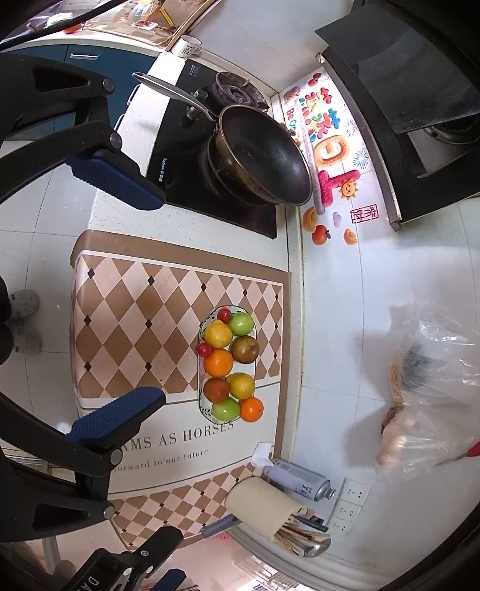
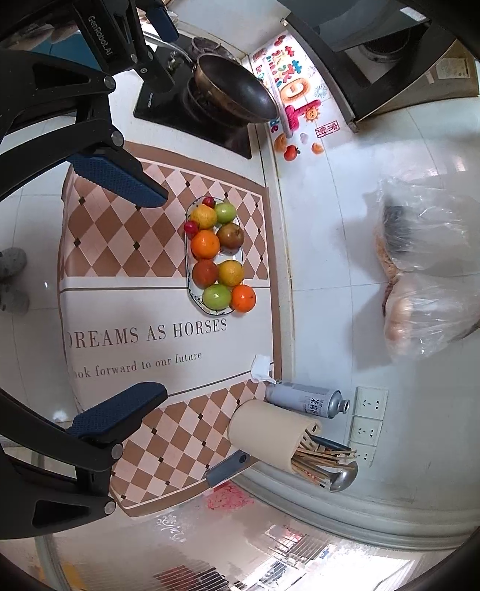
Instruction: Organize fruits
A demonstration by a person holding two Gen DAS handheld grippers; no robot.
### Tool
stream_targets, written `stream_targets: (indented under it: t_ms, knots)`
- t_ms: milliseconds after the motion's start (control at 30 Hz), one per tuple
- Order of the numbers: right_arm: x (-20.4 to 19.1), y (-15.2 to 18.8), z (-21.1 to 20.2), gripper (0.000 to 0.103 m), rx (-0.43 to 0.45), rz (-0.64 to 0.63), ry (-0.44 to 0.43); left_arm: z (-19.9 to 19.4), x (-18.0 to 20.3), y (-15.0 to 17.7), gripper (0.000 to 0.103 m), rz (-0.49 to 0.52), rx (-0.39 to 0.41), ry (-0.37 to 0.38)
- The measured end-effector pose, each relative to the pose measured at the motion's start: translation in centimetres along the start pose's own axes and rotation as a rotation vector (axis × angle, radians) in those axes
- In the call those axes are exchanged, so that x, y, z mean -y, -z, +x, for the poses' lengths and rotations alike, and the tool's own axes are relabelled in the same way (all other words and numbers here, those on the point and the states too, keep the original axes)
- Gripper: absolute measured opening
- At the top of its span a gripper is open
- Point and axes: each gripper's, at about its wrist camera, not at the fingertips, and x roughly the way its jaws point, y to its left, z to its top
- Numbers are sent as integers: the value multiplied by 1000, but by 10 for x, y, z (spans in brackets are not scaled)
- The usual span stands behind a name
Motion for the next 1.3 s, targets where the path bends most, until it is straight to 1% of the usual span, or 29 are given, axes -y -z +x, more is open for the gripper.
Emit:
stream_targets:
  t_ms: [267,500,1300]
  knots:
    - [-5,-6,19,98,-20,-8,6,13,4,-7,98,-1,-7,0]
    - [-4,-6,25,98,-30,-6,5,15,5,-10,98,-1,-7,0]
    - [-13,-4,15,98,-19,-4,-7,13,11,-10,98,3,-1,6]
